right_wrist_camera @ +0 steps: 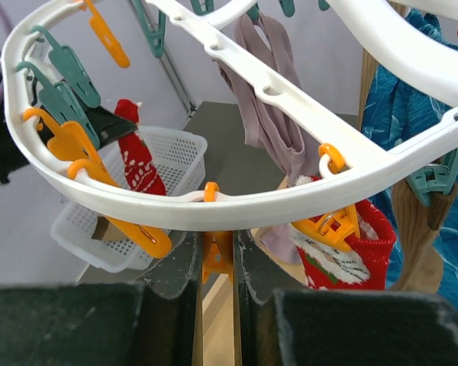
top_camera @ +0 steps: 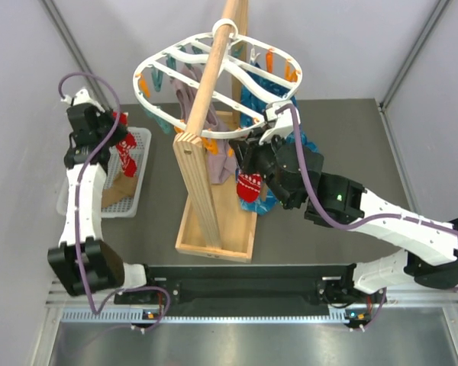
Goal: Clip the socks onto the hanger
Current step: Pick up the sock from the bin, then clamp the sock onto the hanger.
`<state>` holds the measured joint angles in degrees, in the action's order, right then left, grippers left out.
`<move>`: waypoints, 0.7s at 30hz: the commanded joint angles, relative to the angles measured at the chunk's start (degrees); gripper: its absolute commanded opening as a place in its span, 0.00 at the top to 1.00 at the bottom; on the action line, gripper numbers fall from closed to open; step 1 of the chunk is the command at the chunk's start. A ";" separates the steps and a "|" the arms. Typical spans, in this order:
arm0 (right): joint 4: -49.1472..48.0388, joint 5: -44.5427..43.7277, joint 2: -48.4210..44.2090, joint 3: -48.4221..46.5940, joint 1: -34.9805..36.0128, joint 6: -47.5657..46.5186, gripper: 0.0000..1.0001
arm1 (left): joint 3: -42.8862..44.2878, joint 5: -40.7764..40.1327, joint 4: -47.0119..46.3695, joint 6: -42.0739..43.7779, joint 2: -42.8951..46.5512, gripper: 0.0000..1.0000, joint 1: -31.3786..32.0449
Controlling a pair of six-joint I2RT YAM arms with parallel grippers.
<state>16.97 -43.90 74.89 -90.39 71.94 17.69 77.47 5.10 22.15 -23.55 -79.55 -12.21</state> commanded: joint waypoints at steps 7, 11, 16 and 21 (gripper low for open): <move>-0.09 0.57 -3.79 3.02 -0.31 -0.20 1.00 | -14.99 28.19 -17.31 -6.41 17.93 1.00 0.17; -0.89 0.83 -4.84 4.17 -0.31 -0.03 1.00 | -14.54 35.40 -21.26 -10.54 20.65 1.00 0.17; -1.06 2.76 -5.46 3.99 -0.31 -0.38 1.00 | -22.88 46.73 -40.29 -22.56 23.82 1.00 0.60; -0.80 4.26 -5.37 3.38 -0.31 -0.47 1.00 | -28.94 51.49 -49.74 -27.68 27.60 1.00 4.46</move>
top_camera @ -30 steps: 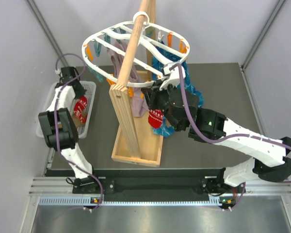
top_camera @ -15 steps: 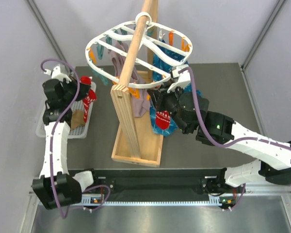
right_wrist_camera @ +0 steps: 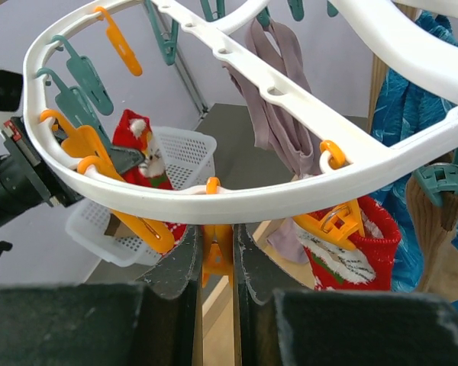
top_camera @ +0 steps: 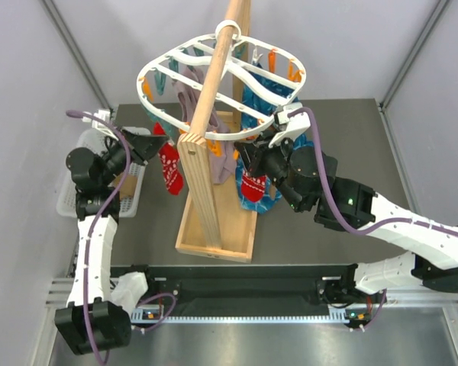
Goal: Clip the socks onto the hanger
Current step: Clamp the sock onto the hanger.
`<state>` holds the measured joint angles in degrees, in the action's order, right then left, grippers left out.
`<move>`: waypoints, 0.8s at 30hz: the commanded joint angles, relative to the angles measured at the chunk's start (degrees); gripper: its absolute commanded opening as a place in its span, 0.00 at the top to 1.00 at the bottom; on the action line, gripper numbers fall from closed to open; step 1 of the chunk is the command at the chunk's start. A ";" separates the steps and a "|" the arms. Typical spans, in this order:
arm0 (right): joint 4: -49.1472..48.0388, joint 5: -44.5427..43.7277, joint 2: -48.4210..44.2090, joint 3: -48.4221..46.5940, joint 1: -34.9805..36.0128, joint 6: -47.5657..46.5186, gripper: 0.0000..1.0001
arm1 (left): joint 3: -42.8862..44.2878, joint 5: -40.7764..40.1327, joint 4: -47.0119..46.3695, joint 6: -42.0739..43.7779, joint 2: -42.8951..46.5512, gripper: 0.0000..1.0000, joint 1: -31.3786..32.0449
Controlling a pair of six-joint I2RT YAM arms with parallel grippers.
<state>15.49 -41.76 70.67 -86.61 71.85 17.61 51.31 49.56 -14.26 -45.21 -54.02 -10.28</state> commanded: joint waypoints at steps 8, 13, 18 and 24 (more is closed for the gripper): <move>0.42 3.88 -0.27 -1.37 -0.22 0.15 1.00 | -5.34 7.40 -10.89 -1.20 5.76 1.00 14.67; -0.10 3.88 0.34 -1.46 -0.22 0.68 1.00 | -9.47 4.41 -13.77 -2.16 6.38 1.00 22.14; 0.07 4.14 0.87 -1.55 -0.22 0.94 1.00 | -11.06 1.42 -15.53 -1.20 7.26 1.00 28.20; 0.16 3.96 0.69 -1.28 -0.14 1.29 1.00 | -10.97 -1.04 -15.80 0.73 6.29 1.00 33.21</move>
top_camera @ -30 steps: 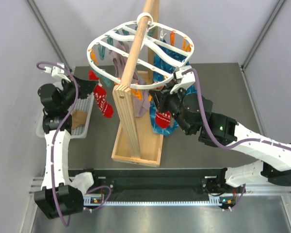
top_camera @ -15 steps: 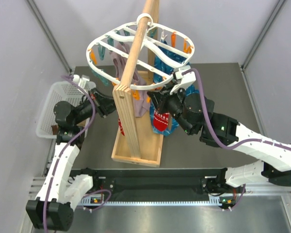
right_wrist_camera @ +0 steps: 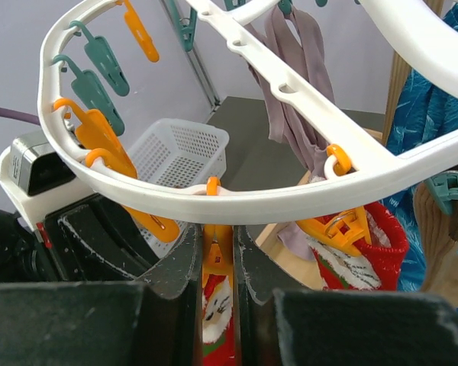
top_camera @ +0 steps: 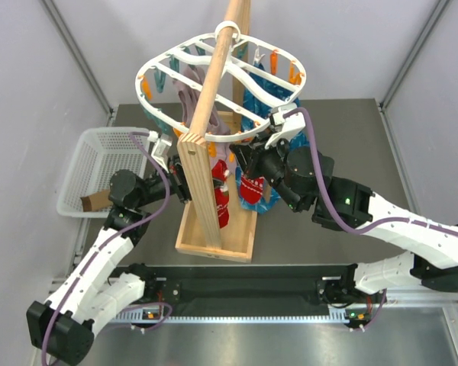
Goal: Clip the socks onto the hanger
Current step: Clamp the sock onto the hanger.
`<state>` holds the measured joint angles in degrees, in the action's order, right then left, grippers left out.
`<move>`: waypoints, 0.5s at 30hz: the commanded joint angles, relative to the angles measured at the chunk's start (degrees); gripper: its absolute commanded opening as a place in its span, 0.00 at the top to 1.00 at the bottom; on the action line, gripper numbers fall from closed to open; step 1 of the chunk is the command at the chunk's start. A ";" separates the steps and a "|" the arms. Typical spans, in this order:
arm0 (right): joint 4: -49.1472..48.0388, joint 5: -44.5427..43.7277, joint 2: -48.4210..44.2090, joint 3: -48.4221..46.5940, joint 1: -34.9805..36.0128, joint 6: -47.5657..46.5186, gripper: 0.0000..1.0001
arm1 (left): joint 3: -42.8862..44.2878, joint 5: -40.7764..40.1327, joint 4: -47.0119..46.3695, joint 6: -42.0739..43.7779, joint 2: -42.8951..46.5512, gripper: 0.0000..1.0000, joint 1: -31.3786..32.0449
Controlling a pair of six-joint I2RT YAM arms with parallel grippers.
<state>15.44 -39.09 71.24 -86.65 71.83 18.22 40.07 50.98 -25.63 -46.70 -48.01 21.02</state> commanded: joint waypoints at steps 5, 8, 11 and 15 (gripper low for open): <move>0.03 1.39 -0.05 -0.71 -0.20 1.03 1.00 | 1.06 -4.66 -2.86 4.51 0.11 1.00 3.51; 0.11 1.56 0.04 -0.62 -0.20 1.20 1.00 | 1.49 -4.75 -2.50 5.39 -0.07 1.00 3.59; 0.29 1.65 -0.14 -0.19 -0.20 1.55 1.00 | 1.76 -5.28 -2.50 5.48 0.28 1.00 3.59; -0.06 2.09 -0.05 0.17 -0.20 2.00 1.00 | 2.90 -5.28 -2.24 6.09 0.20 1.00 3.59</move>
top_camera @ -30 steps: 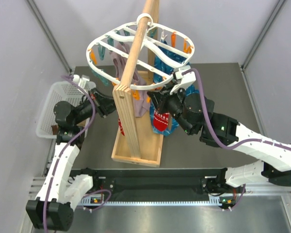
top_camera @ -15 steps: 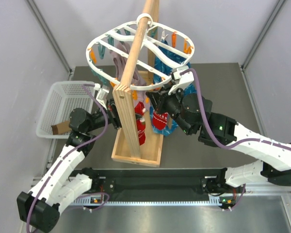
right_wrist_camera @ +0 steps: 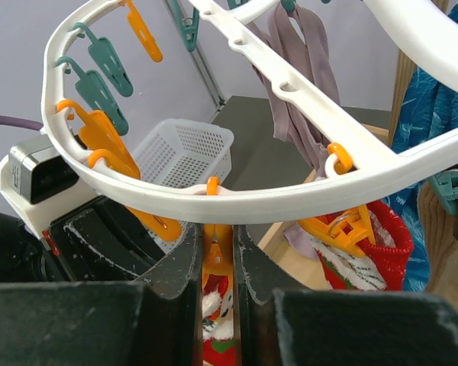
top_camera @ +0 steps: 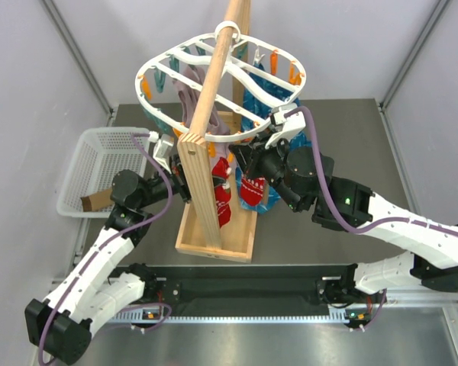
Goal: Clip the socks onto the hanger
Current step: Clamp the sock onto the hanger.
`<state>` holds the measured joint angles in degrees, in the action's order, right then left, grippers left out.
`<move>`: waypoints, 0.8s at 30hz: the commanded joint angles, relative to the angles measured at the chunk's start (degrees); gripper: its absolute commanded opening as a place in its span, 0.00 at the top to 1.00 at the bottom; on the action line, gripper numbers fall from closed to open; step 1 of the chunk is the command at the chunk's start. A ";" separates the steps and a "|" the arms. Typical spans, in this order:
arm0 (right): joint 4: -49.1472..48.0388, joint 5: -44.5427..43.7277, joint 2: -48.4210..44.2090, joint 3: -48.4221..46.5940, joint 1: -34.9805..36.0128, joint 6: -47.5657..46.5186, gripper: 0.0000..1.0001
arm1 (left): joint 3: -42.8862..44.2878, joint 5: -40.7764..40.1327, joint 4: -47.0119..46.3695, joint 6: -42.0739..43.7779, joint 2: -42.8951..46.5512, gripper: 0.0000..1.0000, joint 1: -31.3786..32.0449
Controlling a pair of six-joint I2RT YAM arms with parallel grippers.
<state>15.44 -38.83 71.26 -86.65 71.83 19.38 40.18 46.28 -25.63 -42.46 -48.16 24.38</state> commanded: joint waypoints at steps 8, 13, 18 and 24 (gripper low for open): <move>-0.32 2.53 0.37 -0.10 -0.11 1.37 1.00 | 5.16 -0.40 -1.09 2.29 -0.53 1.00 0.31; -0.32 2.62 0.54 0.08 -0.20 1.45 1.00 | 6.04 -0.58 -1.09 2.47 -0.70 1.00 0.32; -0.59 3.06 0.89 0.17 -0.11 1.80 1.00 | 6.66 -0.58 -1.27 2.38 -1.23 1.00 0.32; -0.76 3.06 1.07 -0.10 -0.11 1.72 1.00 | 7.80 -0.32 -1.88 2.03 -2.02 1.00 0.32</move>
<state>14.98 -36.91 71.77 -86.65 71.83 20.69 45.08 45.78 -25.23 -40.77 -50.04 24.43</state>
